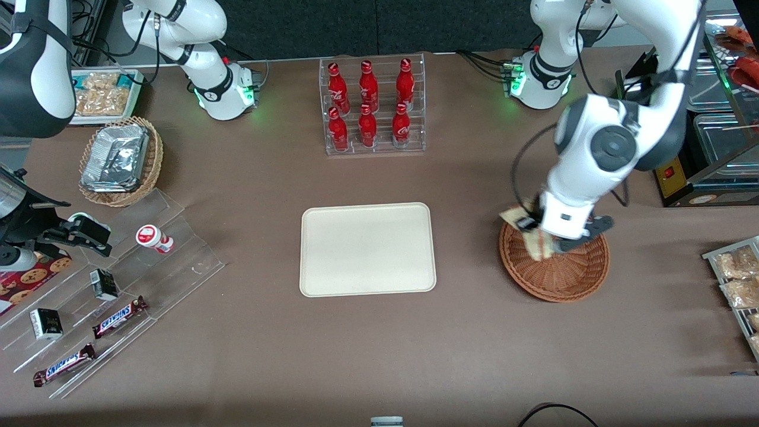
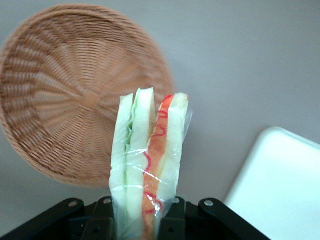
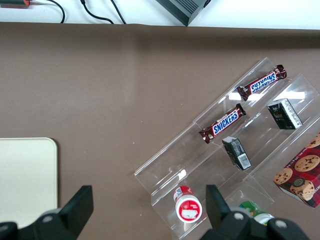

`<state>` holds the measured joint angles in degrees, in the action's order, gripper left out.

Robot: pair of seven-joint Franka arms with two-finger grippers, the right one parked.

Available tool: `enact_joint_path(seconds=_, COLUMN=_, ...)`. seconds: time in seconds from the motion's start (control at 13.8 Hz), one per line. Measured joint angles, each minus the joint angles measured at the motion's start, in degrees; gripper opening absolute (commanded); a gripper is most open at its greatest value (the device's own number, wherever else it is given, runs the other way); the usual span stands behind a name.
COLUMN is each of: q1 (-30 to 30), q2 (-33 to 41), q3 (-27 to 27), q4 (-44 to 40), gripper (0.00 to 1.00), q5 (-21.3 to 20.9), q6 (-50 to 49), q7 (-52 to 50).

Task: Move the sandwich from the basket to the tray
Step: 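Lift the sandwich and carry it with the left gripper over the tray, then lower the sandwich onto the cream tray and open the left gripper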

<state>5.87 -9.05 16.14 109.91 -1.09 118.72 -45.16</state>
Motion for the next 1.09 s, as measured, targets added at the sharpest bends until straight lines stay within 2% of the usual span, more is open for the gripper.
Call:
enact_joint_path(seconds=0.15, q1=2.4, q2=-1.7, q3=2.9, q4=-5.6, gripper=0.02, q5=0.1, q6=-1.8, q7=-0.3)
enact_joint_path(seconds=0.29, q1=6.2, q2=-5.4, q3=3.3, q4=-10.7, gripper=0.02, q5=0.1, q6=-1.8, q7=-0.6)
enact_joint_path(seconds=0.73, q1=17.7, q2=-23.1, q3=3.2, q4=-26.0, gripper=0.05, q5=-0.2, q6=-1.4, q7=-5.2)
enact_joint_path(seconds=0.8, q1=19.2, q2=-26.1, q3=3.2, q4=-28.4, gripper=0.05, q5=-1.5, q6=-1.4, q7=-5.4)
enact_joint_path(seconds=1.02, q1=23.3, q2=-33.6, q3=3.1, q4=-34.0, gripper=0.06, q5=-9.4, q6=-1.4, q7=-8.8)
enact_joint_path(seconds=1.09, q1=24.5, q2=-35.8, q3=3.0, q4=-35.7, gripper=0.07, q5=-10.5, q6=-1.4, q7=-9.6)
